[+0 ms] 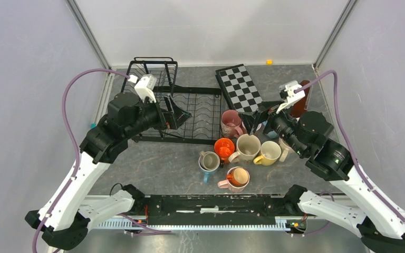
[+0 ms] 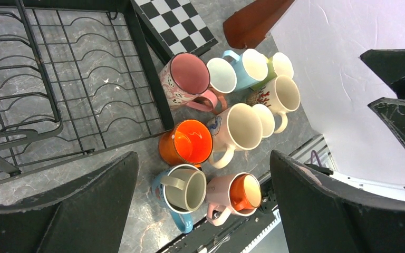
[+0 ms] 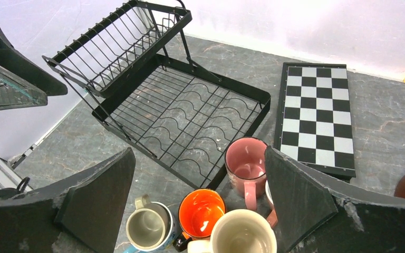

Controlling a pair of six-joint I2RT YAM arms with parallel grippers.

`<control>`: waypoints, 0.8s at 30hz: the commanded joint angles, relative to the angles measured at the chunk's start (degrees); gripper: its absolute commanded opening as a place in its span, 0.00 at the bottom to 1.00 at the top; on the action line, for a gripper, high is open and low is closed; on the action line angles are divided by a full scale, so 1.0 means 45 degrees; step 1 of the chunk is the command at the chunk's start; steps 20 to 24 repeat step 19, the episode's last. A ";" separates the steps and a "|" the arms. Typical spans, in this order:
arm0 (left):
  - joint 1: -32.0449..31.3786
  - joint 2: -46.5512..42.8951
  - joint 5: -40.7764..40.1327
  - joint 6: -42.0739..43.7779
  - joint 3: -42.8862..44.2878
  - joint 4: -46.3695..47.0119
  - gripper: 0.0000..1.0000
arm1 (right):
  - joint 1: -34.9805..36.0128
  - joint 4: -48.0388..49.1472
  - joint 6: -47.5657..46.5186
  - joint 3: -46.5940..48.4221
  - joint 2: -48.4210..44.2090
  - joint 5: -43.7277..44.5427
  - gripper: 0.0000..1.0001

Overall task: Unload the cups from the dish rack
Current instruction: Reset both arms

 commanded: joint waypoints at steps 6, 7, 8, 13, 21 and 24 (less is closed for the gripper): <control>-0.0049 -0.0071 -0.0240 0.0566 0.0506 0.0475 1.00 | -0.0027 0.0584 0.0241 -0.0379 -0.0182 0.0161 0.98; -0.0050 -0.0081 -0.0239 0.0586 0.0496 0.0469 1.00 | -0.0013 0.0609 0.0267 -0.0403 -0.0183 0.0139 0.98; -0.0048 -0.0091 -0.0244 0.0587 0.0470 0.0471 1.00 | -0.0017 0.0627 0.0273 -0.0445 -0.0165 0.0117 0.98; -0.0048 -0.0140 -0.0222 0.0624 0.0370 0.0471 1.00 | -0.0026 0.0748 0.0314 -0.0567 -0.0128 0.0049 0.98; -0.0058 -0.0209 -0.0166 0.0605 0.0244 0.0551 1.00 | -0.0015 0.0798 0.0364 -0.0576 -0.0105 -0.0028 0.98; -0.0058 -0.0209 -0.0166 0.0605 0.0244 0.0551 1.00 | -0.0015 0.0798 0.0364 -0.0576 -0.0105 -0.0028 0.98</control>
